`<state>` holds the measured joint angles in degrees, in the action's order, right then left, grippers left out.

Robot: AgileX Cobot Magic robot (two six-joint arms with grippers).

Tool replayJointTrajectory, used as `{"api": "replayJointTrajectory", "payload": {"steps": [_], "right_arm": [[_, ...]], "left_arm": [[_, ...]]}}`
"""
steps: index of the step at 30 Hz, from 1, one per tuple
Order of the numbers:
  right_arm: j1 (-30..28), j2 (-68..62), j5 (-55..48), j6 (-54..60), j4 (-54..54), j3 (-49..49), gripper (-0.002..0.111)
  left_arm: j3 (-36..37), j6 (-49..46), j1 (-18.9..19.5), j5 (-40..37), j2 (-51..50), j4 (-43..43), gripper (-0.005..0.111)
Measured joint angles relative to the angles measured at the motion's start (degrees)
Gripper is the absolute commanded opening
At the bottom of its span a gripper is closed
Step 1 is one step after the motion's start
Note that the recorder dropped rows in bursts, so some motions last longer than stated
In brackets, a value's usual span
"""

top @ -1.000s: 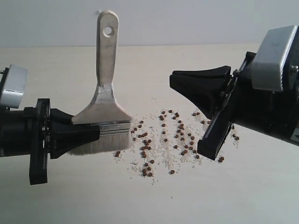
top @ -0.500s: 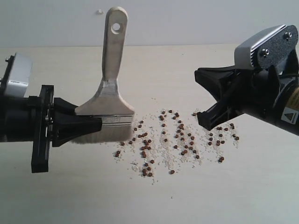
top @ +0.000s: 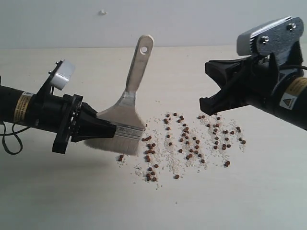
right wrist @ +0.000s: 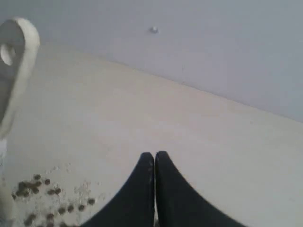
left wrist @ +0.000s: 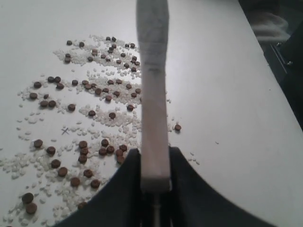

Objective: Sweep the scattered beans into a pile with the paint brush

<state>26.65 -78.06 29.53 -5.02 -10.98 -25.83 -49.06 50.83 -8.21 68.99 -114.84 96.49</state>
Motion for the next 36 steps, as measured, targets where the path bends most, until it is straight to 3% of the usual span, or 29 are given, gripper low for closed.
{"api": "replayJointTrajectory", "payload": {"steps": [6,8,11,16,22,32,36], "right_arm": [[-1.9,-3.8,-23.4,0.1,-1.6,-9.9,0.0],[-3.2,-3.9,-26.0,0.3,-2.0,-11.1,0.0],[-4.8,-3.2,-18.4,0.2,-3.8,-8.2,0.0],[-10.1,-3.0,4.0,-7.5,-7.9,-0.3,0.0],[-17.4,-2.9,28.1,-27.1,-35.5,1.1,0.0],[-18.0,-2.8,35.2,-32.1,-55.8,1.2,0.0],[-18.0,-2.8,35.1,-32.7,-53.3,1.2,0.0]], "left_arm": [[-0.1,0.2,0.0,0.0,-0.9,0.1,0.0],[-0.1,0.2,0.0,0.0,-0.9,0.4,0.0],[-0.1,0.2,0.0,0.0,-0.9,2.2,0.0],[-0.1,0.2,0.0,0.0,-0.9,3.4,0.0],[-0.2,0.2,0.0,0.0,-0.9,3.9,0.0],[-0.2,0.2,0.0,0.0,-0.9,3.4,0.0],[-0.2,-0.5,0.0,0.0,-0.9,2.7,0.0]]}}
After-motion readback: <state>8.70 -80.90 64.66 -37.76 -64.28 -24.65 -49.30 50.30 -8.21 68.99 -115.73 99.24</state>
